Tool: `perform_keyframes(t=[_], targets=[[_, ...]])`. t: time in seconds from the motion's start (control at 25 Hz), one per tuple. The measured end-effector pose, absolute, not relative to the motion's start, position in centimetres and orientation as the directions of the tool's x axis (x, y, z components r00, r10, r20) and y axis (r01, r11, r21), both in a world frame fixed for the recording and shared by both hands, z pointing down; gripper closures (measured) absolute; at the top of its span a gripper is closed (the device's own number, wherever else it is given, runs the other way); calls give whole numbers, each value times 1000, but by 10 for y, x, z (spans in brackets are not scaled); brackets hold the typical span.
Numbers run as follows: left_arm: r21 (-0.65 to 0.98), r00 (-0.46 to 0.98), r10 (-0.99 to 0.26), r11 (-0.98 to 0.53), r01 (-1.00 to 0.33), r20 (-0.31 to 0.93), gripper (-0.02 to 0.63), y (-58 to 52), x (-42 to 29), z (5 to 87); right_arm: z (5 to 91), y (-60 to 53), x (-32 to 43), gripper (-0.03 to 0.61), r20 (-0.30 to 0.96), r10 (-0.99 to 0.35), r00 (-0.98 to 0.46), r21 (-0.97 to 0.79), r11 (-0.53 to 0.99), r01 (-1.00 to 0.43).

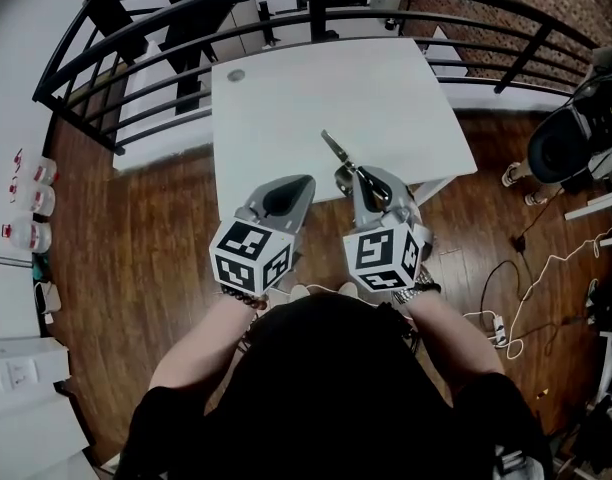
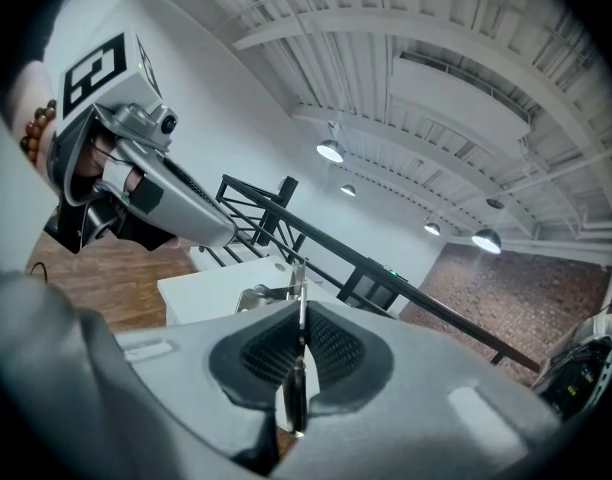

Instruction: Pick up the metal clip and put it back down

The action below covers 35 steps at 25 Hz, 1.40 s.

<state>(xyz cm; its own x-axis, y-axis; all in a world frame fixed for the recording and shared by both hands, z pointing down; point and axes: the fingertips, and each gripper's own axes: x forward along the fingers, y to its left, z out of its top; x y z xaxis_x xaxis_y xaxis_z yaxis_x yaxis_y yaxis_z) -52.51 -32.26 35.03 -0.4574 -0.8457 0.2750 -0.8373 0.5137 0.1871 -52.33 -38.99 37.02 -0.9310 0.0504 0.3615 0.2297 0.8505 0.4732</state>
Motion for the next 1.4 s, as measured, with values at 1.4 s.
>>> perform_keyframes(t=[1.4], targets=[[196,-175,-936,242,-950,306,598,-406,-447,356,360,-465,-429,583,339,-188,-922,431,902,-25]])
